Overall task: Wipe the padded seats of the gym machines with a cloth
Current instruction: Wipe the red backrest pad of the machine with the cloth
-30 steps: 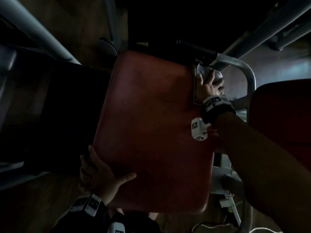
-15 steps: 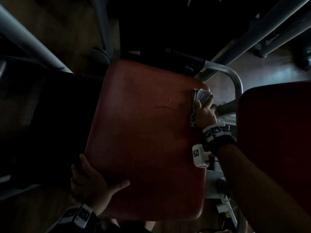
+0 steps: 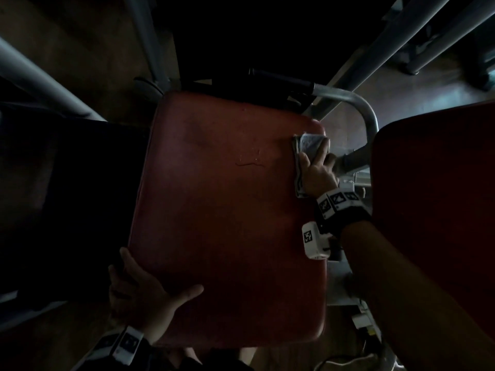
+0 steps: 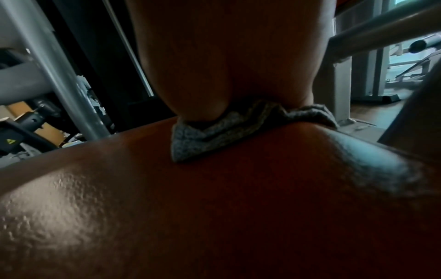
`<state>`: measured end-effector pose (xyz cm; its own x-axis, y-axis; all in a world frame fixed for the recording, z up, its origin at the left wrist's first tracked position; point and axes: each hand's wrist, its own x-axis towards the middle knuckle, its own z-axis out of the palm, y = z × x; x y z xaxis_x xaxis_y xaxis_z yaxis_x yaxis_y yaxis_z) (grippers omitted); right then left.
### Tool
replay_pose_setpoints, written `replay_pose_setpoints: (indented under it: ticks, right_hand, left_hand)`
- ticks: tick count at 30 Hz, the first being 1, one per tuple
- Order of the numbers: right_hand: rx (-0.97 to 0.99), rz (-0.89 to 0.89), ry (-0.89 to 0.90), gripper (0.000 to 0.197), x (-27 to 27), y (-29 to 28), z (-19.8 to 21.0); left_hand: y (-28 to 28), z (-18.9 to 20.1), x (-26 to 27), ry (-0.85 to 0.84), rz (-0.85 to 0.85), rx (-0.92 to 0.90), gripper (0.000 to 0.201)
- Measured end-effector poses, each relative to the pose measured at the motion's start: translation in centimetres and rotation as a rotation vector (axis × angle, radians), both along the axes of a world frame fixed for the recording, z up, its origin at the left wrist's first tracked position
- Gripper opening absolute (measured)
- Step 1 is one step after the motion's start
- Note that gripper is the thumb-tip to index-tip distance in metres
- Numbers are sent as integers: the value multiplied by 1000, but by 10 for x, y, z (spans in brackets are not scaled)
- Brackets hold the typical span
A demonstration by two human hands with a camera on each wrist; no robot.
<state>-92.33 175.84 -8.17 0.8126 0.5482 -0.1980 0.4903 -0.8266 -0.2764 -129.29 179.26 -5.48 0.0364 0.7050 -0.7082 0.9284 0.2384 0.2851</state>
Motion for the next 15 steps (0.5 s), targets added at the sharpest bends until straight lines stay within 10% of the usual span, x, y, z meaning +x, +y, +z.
replay_pose_setpoints:
  ticks: [8, 15]
  right_hand:
    - [-76, -16, 28, 113, 38, 12, -26]
    - [-202, 3, -53, 80, -44, -50, -24]
  left_hand:
    - [1, 3, 3, 27, -1, -27, 166]
    - [0, 3, 4, 9, 15, -23, 166]
